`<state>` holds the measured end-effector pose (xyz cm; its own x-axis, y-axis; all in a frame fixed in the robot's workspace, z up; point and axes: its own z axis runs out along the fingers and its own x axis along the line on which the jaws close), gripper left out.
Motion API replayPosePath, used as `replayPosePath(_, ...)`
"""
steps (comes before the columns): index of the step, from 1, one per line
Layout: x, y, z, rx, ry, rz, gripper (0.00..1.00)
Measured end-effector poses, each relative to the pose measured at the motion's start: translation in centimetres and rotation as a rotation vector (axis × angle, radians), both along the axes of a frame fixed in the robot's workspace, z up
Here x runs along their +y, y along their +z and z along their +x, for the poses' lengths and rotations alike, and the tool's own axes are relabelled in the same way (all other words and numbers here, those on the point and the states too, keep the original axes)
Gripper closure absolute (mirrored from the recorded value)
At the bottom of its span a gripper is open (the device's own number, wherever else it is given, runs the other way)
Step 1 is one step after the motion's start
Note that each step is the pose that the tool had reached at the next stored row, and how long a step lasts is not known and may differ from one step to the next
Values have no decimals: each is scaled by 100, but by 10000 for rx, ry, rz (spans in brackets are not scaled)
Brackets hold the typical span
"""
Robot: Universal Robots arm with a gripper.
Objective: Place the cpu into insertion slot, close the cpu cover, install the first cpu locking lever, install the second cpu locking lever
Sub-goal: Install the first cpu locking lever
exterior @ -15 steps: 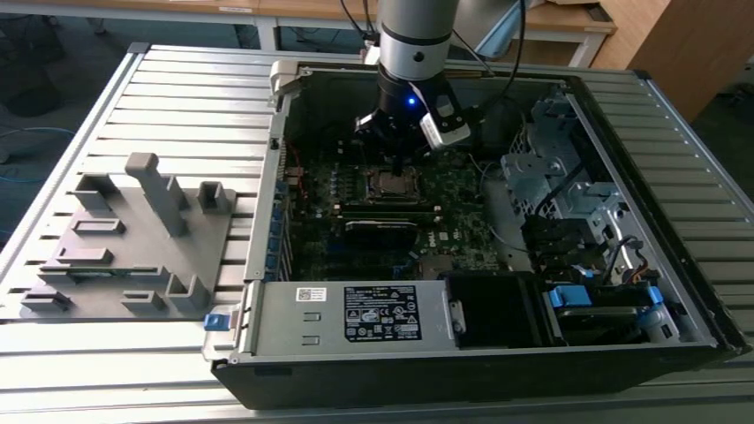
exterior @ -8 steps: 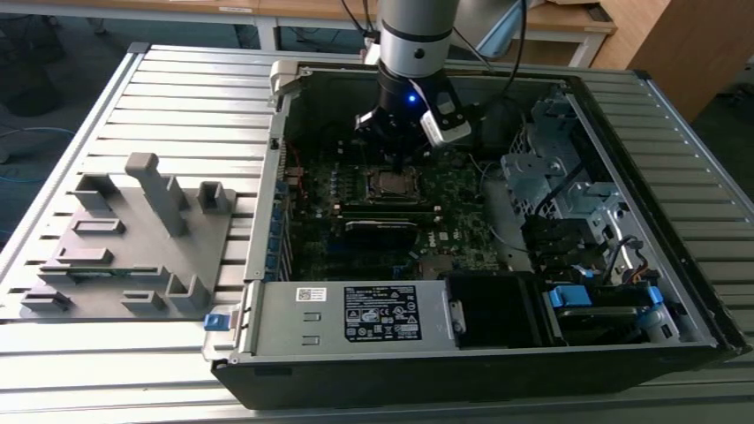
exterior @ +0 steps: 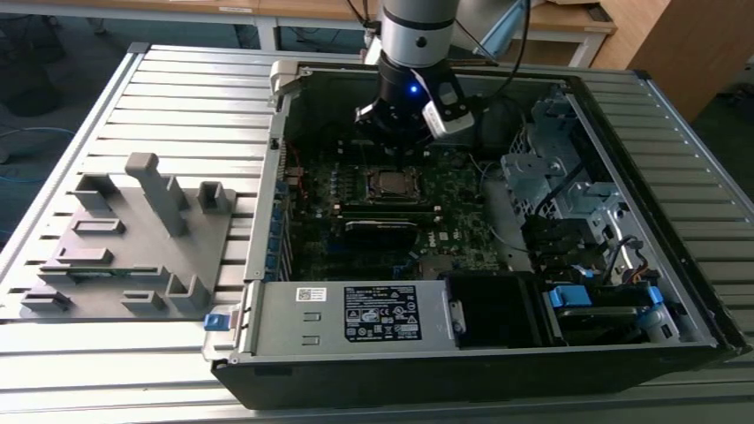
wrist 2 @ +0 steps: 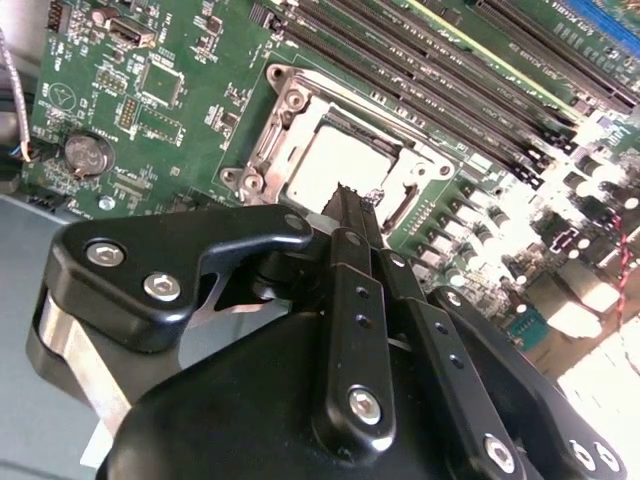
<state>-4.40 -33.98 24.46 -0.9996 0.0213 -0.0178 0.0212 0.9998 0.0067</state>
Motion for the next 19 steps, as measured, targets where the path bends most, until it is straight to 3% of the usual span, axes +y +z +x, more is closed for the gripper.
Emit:
replayPosePath(3,0,39,0,4,0,-2,90)
replayPosePath(19,0,60,0,5,0,-1,90)
